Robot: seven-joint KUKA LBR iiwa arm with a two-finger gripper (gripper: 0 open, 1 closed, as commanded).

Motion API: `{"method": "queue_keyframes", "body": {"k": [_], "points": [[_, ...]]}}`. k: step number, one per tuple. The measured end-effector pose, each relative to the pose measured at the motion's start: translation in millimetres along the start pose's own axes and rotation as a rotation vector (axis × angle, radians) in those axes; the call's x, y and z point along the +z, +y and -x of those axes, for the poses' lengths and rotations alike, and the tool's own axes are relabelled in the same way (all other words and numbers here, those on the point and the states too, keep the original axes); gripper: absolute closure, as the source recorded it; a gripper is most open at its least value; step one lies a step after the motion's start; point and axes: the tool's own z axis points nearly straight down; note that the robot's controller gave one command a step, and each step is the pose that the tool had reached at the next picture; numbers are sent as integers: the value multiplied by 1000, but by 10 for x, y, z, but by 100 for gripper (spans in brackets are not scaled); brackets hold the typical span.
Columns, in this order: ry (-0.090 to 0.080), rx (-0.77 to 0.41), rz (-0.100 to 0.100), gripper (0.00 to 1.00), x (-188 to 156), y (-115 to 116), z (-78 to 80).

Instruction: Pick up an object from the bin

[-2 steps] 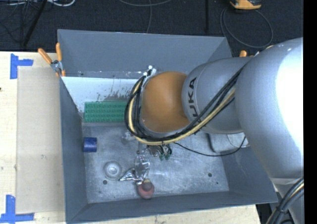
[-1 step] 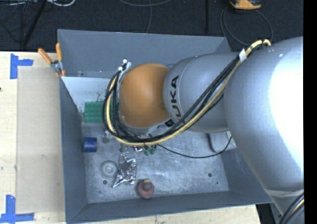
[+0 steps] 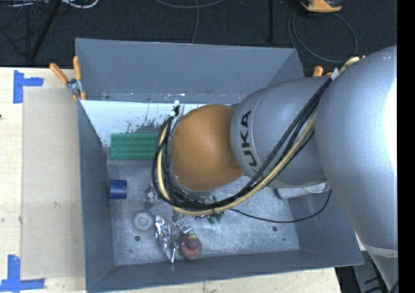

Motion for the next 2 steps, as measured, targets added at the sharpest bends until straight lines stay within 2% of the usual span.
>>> {"method": "queue_keyframes", "body": {"k": [1,2], "points": [[-39,-220,-4,0,269,-23,-240],[-10,-193,-1,0,333,-332,-9]]}}
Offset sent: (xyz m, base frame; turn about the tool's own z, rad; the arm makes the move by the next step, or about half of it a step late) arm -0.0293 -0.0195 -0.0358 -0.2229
